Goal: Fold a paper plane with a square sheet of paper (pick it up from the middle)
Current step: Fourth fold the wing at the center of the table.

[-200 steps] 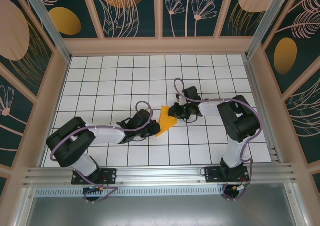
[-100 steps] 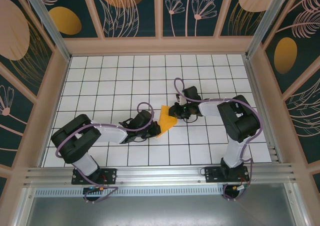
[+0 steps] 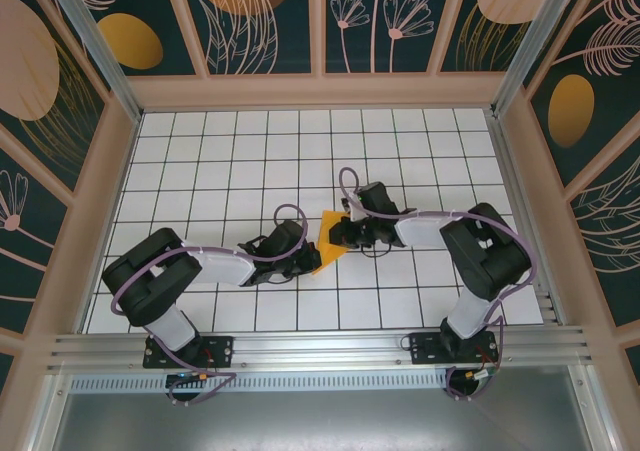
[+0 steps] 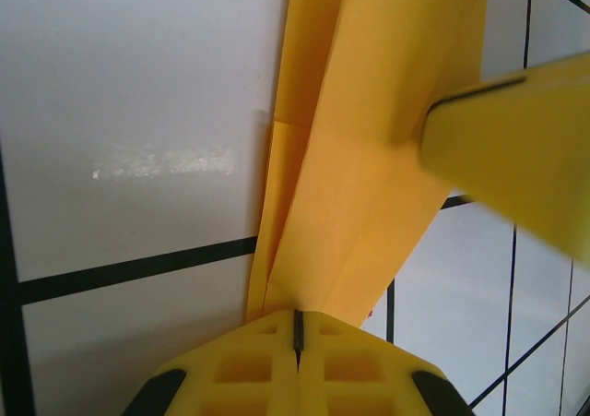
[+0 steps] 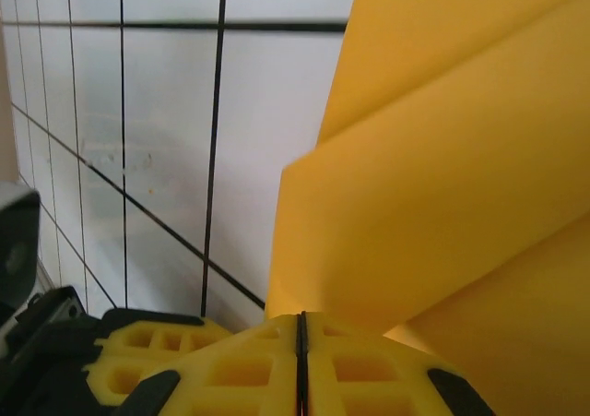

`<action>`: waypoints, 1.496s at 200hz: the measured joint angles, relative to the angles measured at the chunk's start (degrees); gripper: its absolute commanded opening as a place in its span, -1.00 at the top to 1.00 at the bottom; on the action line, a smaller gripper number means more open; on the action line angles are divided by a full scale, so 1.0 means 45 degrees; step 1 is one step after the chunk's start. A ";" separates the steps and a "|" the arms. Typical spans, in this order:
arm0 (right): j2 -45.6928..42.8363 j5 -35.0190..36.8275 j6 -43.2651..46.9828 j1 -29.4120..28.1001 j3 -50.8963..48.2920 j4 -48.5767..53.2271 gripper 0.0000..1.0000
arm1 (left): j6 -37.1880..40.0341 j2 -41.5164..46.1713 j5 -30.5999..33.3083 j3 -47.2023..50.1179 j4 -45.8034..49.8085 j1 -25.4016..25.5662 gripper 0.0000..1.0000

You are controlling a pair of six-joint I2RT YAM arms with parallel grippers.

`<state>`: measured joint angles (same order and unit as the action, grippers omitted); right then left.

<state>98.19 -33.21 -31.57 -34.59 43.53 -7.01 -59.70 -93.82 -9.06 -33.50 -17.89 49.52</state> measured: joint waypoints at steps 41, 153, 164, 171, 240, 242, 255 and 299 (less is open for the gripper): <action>0.0296 -0.0330 -0.0034 -0.0257 -0.0024 -0.0136 0.81 | -0.0005 0.0000 0.0029 -0.0063 0.0126 0.0000 1.00; 0.0811 -0.0452 0.0034 -0.0267 0.0024 -0.0117 0.84 | 0.0253 0.0442 -0.0180 0.0102 -0.0646 0.0000 0.98; 0.0811 -0.0457 0.0039 -0.0267 0.0029 -0.0112 0.83 | 0.0248 0.0379 -0.0219 0.0112 -0.0646 0.0000 1.00; 0.0811 -0.0457 0.0039 -0.0267 0.0029 -0.0112 0.83 | 0.0248 0.0291 -0.0223 0.0117 -0.0641 0.0000 1.00; 0.0811 -0.0466 0.0044 -0.0413 0.0029 -0.0117 0.83 | 0.0194 -0.0073 -0.0219 0.0204 -0.0568 0.0000 1.00; 0.0811 -0.0452 0.0044 -0.0423 0.0029 -0.0117 0.83 | 0.0194 -0.0073 -0.0223 0.0204 -0.0563 0.0000 1.00; 0.0811 -0.0379 0.0053 -0.0447 0.0039 -0.0107 0.83 | 0.0185 -0.0068 -0.0223 0.0204 -0.0554 0.0000 1.00; 0.0928 -0.0350 0.0389 -0.0340 0.0262 0.0199 0.83 | 0.0049 -0.0073 -0.0223 0.0199 -0.0505 0.0000 1.00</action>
<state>102.37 -34.79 -29.82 -36.12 44.71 -6.11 -59.48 -94.15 -10.07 -32.60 -20.16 49.52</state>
